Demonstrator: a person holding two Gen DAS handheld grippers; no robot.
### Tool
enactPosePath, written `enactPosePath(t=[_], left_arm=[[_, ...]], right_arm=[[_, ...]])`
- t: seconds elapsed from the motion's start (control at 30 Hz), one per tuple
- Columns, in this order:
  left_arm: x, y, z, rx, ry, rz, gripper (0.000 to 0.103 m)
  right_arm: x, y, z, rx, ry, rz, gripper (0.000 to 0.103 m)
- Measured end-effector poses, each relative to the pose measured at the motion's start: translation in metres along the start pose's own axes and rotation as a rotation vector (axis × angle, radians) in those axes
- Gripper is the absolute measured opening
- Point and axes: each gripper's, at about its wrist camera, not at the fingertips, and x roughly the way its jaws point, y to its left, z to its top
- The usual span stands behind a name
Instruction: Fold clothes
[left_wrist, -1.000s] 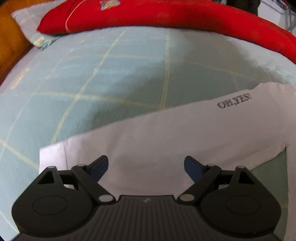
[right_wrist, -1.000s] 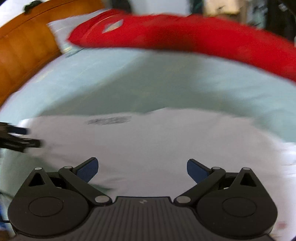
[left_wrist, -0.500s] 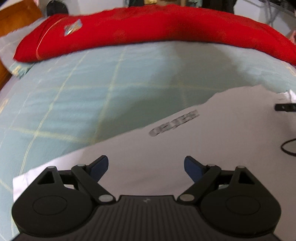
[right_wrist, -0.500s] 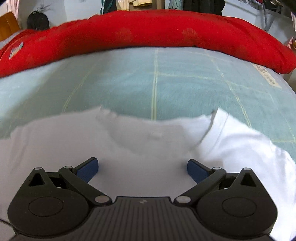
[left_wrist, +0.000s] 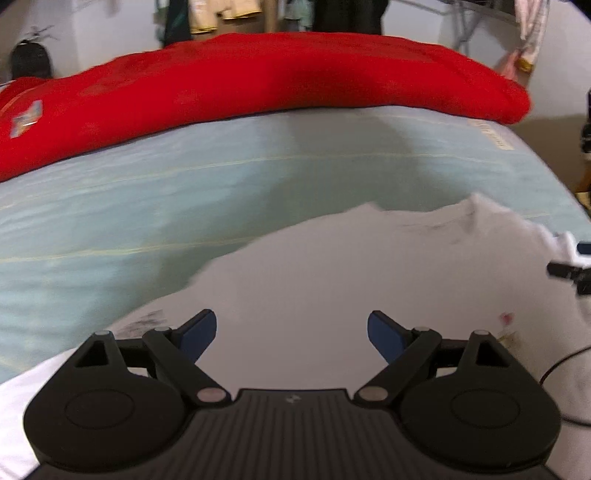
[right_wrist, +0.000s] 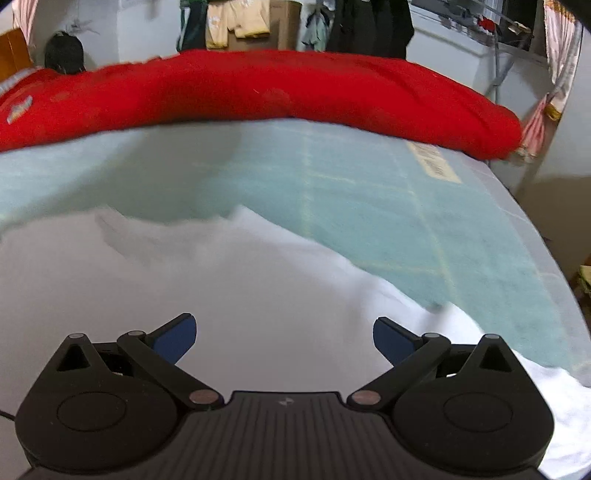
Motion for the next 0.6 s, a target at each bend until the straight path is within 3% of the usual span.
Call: enactPosePath(t=[0.27, 0.4, 0.53, 0.6], left_arm=[[0.034, -0.086, 0.042, 0.063, -0.018, -0.137, 0.089], [0.047, -0.128, 0.062, 0.105, -0.025, -0.211, 0.089], [0.062, -0.172, 0.088, 0.152, -0.039, -0.299, 0.089], [0.072, -0.193, 0.097, 0.139, -0.010, -0.388, 0.089]], right_arm=[[0.040, -0.058, -0.015, 0.087, 0.052, 0.040, 0.103], [0.059, -0.093, -0.016, 0.124, 0.033, 0.086, 0.103], [0.047, -0.123, -0.012, 0.159, 0.031, 0.082, 0.103], [0.034, -0.132, -0.016, 0.151, 0.016, 0.085, 0.103]])
